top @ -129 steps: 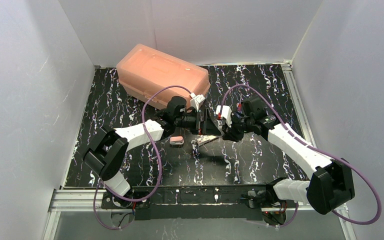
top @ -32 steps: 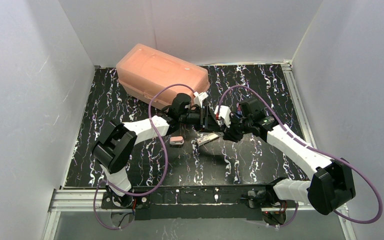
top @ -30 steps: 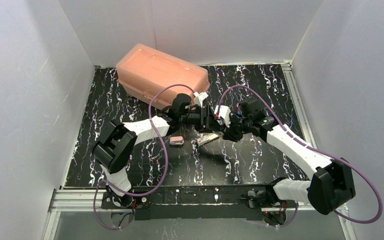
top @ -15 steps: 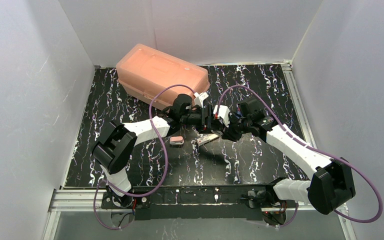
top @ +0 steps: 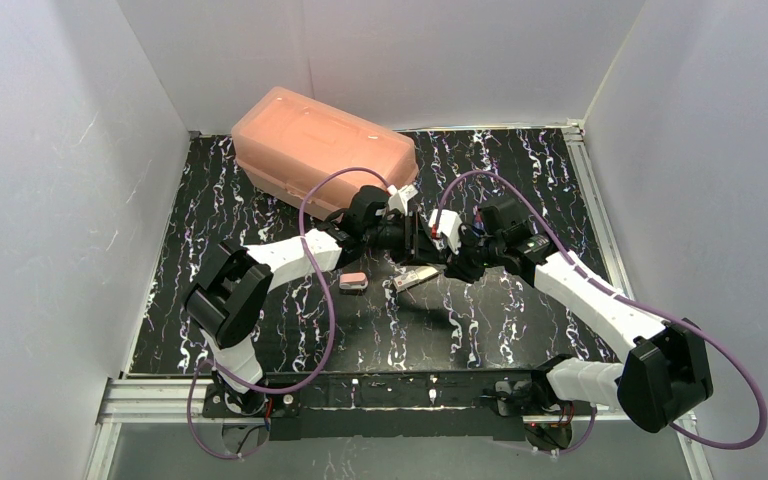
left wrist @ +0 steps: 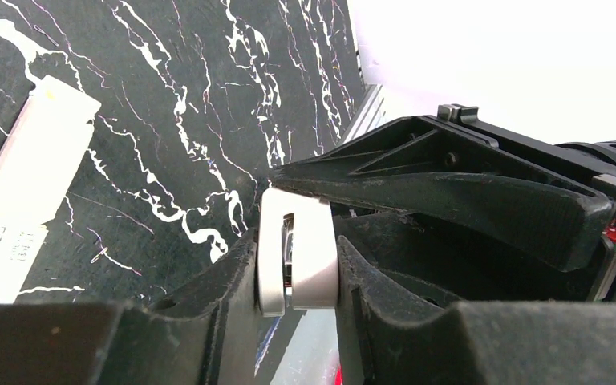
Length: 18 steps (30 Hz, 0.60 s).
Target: Load the staples into the stapler
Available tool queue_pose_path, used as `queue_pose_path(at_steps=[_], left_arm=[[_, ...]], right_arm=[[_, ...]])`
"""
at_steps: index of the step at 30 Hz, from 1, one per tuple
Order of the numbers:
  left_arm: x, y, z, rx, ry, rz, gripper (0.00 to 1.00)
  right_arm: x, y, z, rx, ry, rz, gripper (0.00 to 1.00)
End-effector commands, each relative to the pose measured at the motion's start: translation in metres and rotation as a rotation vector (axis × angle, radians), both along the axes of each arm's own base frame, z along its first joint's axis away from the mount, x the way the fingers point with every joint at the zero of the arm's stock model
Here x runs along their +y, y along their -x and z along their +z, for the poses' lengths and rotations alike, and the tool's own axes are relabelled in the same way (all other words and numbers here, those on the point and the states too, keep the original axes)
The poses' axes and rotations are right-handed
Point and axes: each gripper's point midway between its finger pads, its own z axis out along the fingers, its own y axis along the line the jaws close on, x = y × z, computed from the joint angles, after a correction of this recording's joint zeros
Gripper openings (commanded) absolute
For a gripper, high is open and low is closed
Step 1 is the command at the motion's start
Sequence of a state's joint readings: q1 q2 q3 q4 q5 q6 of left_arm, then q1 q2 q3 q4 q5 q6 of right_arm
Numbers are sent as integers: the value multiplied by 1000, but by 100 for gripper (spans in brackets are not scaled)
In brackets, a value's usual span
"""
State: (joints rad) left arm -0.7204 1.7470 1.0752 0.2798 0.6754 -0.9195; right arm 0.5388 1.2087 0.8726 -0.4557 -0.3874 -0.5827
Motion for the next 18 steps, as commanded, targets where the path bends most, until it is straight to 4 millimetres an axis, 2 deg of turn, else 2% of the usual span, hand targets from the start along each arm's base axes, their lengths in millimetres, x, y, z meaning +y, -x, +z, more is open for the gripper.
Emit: queue_pose_path(at_steps=[1, 4, 6, 8, 12, 18], left_arm=[[12, 14, -9, 110, -52, 16, 26], [17, 9, -5, 7, -58, 12, 67], [21, 7, 0, -72, -62, -3, 83], [23, 6, 6, -135, -60, -15, 90], [32, -1, 18, -234, -58, -18, 98], [51, -10, 36, -351, -58, -10, 99]], right_arm=[[7, -8, 11, -59, -35, 9, 1], [7, -3, 10, -49, -37, 29, 1], [6, 1, 9, -41, -40, 43, 1], [6, 4, 10, -33, -45, 58, 1], [1, 10, 11, -25, -34, 70, 1], [-13, 18, 7, -18, 6, 68, 1]])
